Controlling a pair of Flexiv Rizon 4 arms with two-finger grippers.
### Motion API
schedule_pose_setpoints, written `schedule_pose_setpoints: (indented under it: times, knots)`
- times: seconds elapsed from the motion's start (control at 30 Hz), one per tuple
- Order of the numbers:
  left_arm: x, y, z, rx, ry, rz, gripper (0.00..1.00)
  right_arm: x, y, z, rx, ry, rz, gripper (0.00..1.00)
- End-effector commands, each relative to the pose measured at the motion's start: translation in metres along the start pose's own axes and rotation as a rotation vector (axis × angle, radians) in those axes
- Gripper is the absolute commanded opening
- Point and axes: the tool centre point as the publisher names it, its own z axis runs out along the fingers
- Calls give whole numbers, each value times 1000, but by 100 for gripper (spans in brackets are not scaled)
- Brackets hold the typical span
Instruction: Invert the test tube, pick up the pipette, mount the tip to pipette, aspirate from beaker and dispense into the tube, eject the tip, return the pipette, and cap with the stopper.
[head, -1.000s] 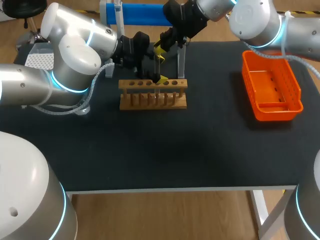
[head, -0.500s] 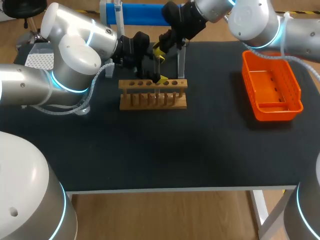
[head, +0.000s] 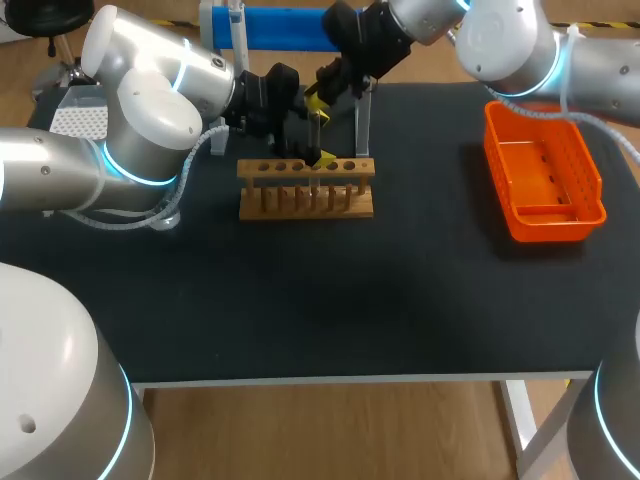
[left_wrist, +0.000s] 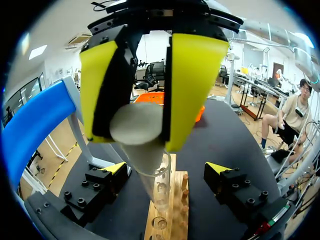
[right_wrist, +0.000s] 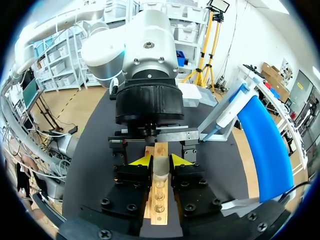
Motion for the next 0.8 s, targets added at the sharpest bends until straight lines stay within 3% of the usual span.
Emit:
schedule_pose_setpoints:
  times: [0.03,0.8]
  knots:
    - [-1,0,0,-1,4,-1,100,-1,-1,1,3,2,3,0]
    - [-1,0,0,-1,4,-1,100,7,-14,9,6,13,24,0]
